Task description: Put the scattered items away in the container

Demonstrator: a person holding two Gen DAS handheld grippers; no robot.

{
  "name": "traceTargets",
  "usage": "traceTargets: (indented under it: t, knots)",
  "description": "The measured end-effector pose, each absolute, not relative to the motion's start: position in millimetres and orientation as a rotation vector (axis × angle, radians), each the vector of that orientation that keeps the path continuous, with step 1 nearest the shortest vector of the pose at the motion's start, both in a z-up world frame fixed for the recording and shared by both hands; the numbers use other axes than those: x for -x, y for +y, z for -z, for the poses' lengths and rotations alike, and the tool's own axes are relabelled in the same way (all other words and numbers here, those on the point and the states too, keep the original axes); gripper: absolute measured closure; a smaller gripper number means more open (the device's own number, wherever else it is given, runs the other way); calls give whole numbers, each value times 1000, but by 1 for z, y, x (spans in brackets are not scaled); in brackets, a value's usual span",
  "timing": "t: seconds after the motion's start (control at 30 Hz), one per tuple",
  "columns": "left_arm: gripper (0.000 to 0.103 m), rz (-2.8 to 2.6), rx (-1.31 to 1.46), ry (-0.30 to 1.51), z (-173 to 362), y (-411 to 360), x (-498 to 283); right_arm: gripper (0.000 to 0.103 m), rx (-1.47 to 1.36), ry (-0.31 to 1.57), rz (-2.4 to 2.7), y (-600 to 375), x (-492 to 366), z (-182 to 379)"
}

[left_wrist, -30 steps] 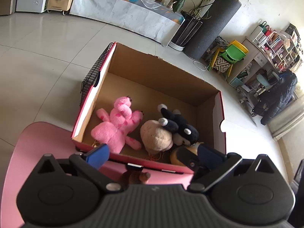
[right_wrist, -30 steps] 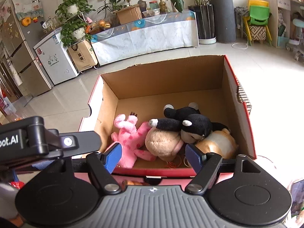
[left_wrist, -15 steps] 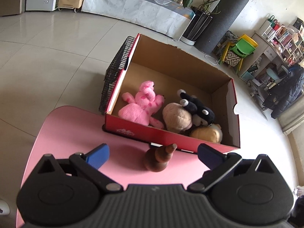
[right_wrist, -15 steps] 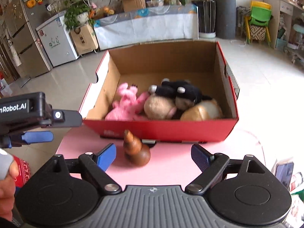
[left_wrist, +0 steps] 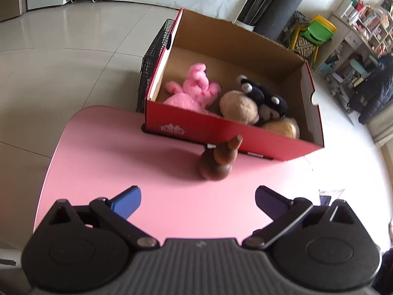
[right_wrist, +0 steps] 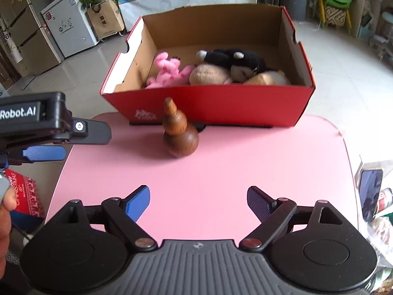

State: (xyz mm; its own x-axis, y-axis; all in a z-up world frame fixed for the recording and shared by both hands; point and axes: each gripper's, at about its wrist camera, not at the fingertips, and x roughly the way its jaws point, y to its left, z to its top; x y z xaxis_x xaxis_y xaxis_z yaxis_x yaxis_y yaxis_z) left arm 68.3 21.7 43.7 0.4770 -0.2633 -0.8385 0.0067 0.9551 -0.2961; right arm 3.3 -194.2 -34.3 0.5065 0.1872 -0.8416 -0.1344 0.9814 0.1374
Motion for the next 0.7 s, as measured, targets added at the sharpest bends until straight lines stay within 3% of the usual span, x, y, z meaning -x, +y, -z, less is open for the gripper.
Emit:
traceTargets:
  t: [0.33, 0.7]
  knots:
    - [0, 166, 183, 1115, -24, 18, -34, 15, 14, 1059, -177, -194, 39, 46]
    - [0, 186, 70, 1176, 6, -1, 2, 15, -165, 1089, -154, -223, 66, 57]
